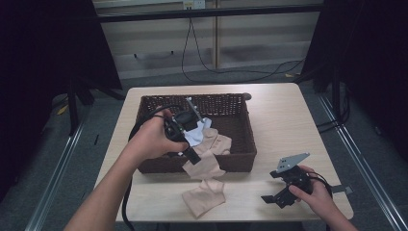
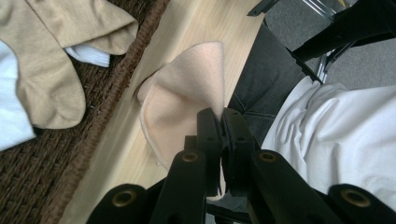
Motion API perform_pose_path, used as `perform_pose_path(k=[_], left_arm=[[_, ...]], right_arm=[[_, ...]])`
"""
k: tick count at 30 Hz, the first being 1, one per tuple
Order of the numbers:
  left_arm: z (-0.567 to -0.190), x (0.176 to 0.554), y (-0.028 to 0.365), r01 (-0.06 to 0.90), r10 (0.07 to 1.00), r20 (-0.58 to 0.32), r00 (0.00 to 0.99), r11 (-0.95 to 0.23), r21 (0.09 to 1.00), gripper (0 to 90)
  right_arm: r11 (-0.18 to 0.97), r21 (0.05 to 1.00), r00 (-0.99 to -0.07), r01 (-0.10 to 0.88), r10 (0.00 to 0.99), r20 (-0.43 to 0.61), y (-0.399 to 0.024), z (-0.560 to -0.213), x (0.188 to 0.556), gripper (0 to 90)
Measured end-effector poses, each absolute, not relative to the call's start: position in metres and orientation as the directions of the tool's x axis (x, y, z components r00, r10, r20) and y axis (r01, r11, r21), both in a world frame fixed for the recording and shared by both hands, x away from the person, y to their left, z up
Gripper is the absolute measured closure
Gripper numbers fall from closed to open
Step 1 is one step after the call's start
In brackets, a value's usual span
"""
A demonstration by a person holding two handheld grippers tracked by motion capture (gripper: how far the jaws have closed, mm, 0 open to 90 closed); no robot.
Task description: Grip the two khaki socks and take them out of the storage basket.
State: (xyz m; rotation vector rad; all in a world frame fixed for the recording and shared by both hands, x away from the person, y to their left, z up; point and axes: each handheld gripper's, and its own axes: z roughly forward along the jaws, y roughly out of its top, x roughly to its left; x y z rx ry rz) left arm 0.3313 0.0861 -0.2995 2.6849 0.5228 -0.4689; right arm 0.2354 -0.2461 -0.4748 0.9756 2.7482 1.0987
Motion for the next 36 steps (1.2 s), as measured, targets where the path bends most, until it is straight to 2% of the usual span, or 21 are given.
perform_pose_path(k=[1, 3, 5, 10, 16, 19, 24, 36], left_arm=[[-0.306, 0.331, 0.085, 0.413, 0.300, -0.360, 0.884, -0.861, 0.297, 66.0], [-0.310, 0.332, 0.084, 0.395, 0.290, -0.346, 0.892, -0.872, 0.289, 55.9], [-0.313, 0.330, 0.084, 0.399, 0.299, -0.328, 0.896, -0.867, 0.299, 39.6], [-0.317, 0.329, 0.086, 0.400, 0.307, -0.315, 0.898, -0.867, 0.298, 22.0], [-0.330, 0.325, 0.094, 0.385, 0.299, -0.293, 0.908, -0.871, 0.305, 13.1], [-0.338, 0.321, 0.101, 0.379, 0.277, -0.309, 0.910, -0.859, 0.345, 11.6], [-0.347, 0.318, 0.108, 0.368, 0.274, -0.287, 0.918, -0.858, 0.358, 5.8], [-0.376, 0.305, 0.126, 0.368, 0.268, -0.280, 0.922, -0.830, 0.418, 3.8]], right_arm=[[0.555, 0.628, -0.802, 0.546, 0.562, 0.201, -0.246, -0.475, 0.235, 2.1], [0.555, 0.626, -0.801, 0.548, 0.563, 0.203, -0.246, -0.474, 0.235, 2.1], [0.556, 0.629, -0.803, 0.543, 0.562, 0.196, -0.246, -0.474, 0.235, 2.1], [0.558, 0.627, -0.804, 0.544, 0.560, 0.199, -0.246, -0.475, 0.235, 2.1], [0.560, 0.625, -0.804, 0.543, 0.561, 0.196, -0.245, -0.474, 0.234, 2.1], [0.556, 0.626, -0.801, 0.548, 0.564, 0.201, -0.246, -0.473, 0.234, 2.1], [0.559, 0.627, -0.803, 0.544, 0.562, 0.196, -0.246, -0.473, 0.235, 2.1], [0.556, 0.630, -0.804, 0.542, 0.561, 0.196, -0.245, -0.474, 0.235, 2.1]])
